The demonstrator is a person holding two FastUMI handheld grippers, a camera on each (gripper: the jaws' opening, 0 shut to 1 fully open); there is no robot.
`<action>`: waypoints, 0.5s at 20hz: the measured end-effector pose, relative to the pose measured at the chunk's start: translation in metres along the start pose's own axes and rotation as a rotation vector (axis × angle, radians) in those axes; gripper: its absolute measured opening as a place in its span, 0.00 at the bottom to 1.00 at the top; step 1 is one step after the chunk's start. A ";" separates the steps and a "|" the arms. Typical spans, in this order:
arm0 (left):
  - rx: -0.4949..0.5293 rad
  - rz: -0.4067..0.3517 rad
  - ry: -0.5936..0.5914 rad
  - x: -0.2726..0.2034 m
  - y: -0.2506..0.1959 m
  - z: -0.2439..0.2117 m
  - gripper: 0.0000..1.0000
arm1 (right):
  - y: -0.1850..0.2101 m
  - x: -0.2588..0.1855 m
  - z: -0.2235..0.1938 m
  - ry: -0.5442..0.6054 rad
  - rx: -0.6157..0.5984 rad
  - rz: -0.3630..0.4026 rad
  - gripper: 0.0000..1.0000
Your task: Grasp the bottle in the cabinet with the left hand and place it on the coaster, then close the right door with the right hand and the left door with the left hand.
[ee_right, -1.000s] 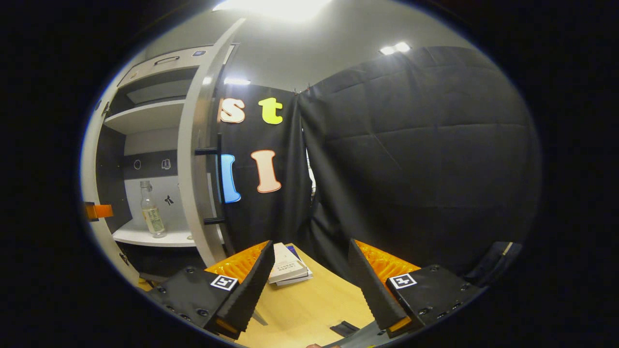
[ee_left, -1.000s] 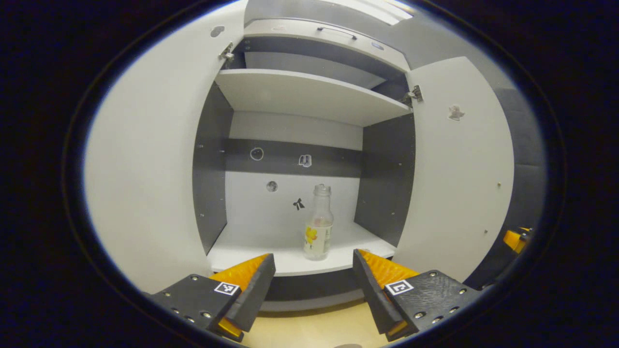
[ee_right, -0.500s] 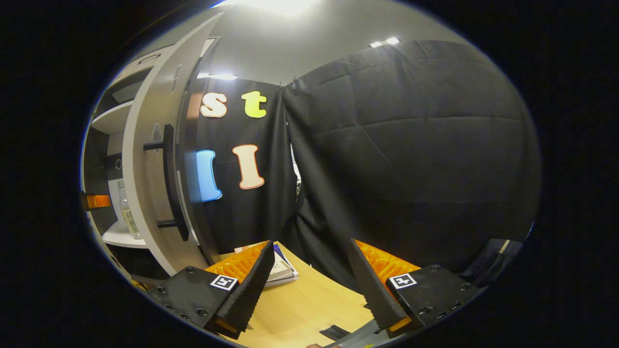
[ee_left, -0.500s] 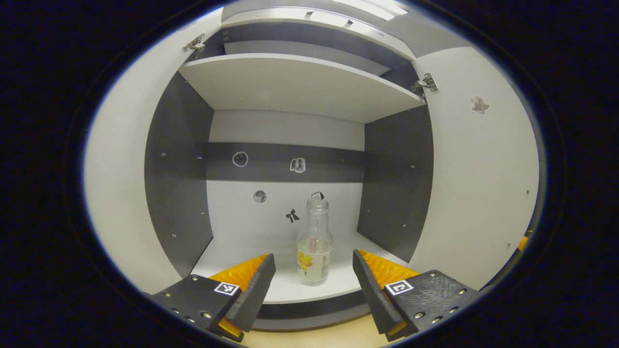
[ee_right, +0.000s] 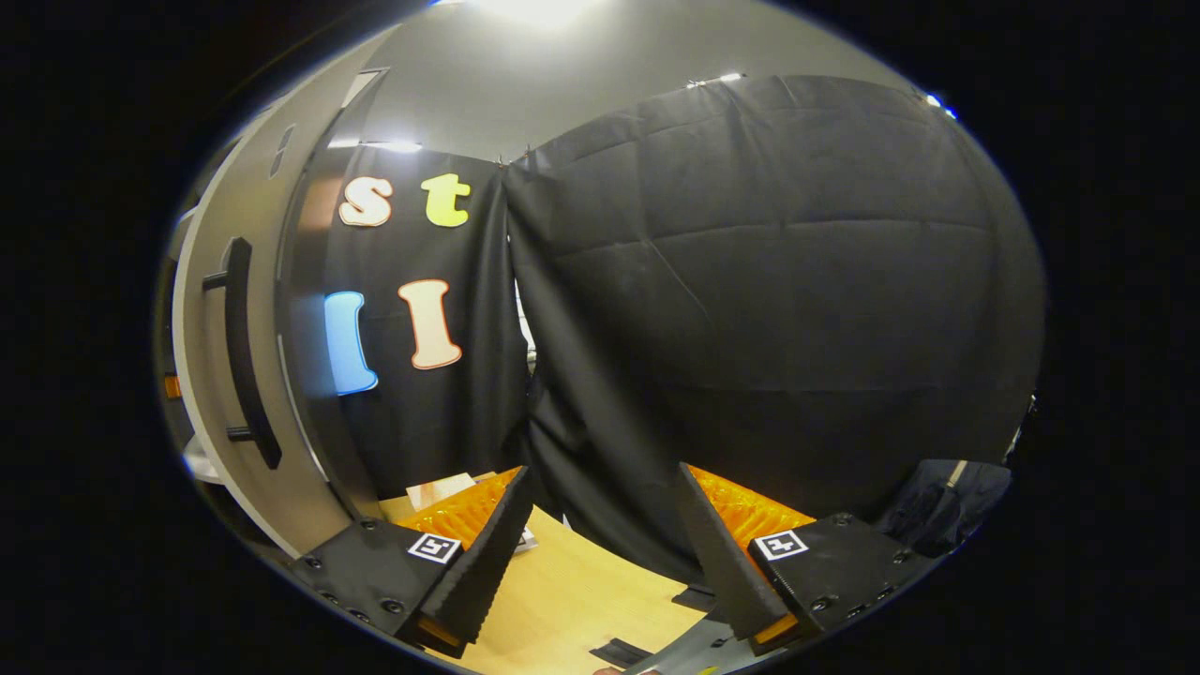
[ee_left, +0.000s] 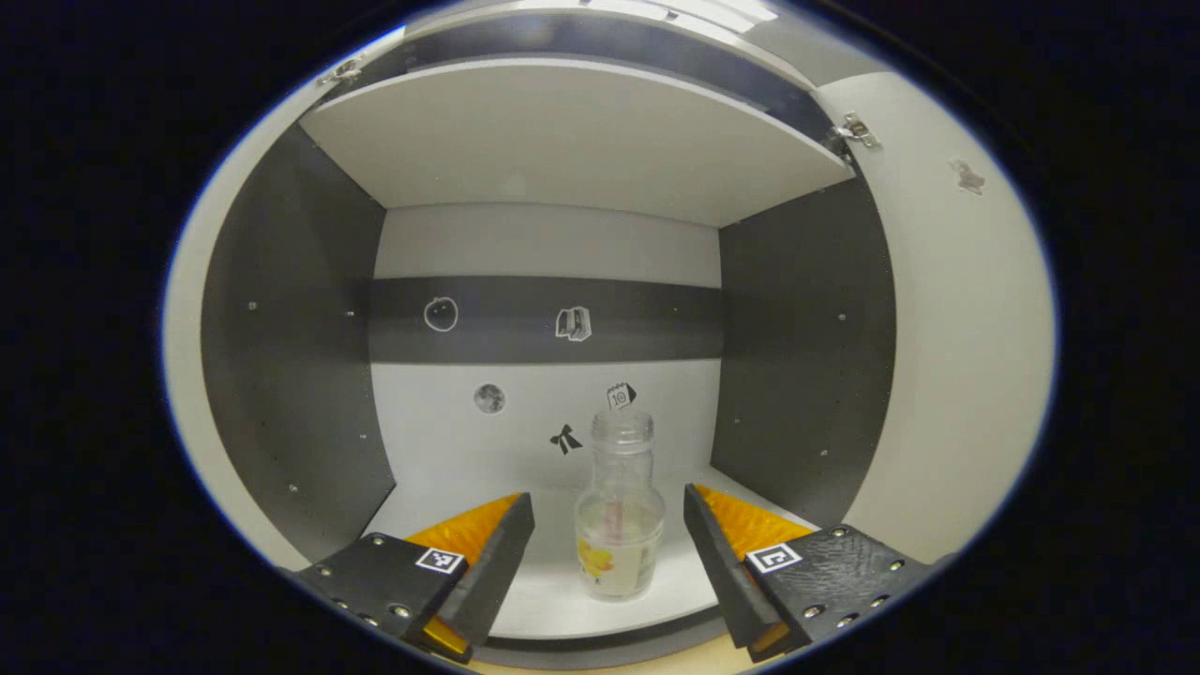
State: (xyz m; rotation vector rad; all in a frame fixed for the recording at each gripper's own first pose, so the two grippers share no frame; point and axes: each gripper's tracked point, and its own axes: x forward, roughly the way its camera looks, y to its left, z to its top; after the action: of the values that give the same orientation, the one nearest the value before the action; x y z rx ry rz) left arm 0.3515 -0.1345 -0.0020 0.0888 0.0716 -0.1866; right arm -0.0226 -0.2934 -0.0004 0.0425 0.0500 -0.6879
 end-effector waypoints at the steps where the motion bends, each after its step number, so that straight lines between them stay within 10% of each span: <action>1: 0.010 -0.002 -0.002 0.010 0.000 0.000 0.88 | -0.002 0.002 0.000 0.003 -0.002 -0.009 0.98; 9: -0.010 -0.030 0.000 0.052 -0.011 -0.004 0.97 | -0.001 0.017 -0.003 0.015 -0.028 -0.024 0.98; 10: -0.005 -0.016 -0.016 0.052 -0.007 -0.001 0.86 | -0.001 0.019 -0.005 0.018 -0.026 -0.023 0.98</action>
State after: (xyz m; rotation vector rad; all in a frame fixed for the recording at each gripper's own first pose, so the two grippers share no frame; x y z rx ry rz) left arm 0.4007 -0.1511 -0.0073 0.0816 0.0565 -0.2026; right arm -0.0088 -0.3055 -0.0061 0.0227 0.0769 -0.7102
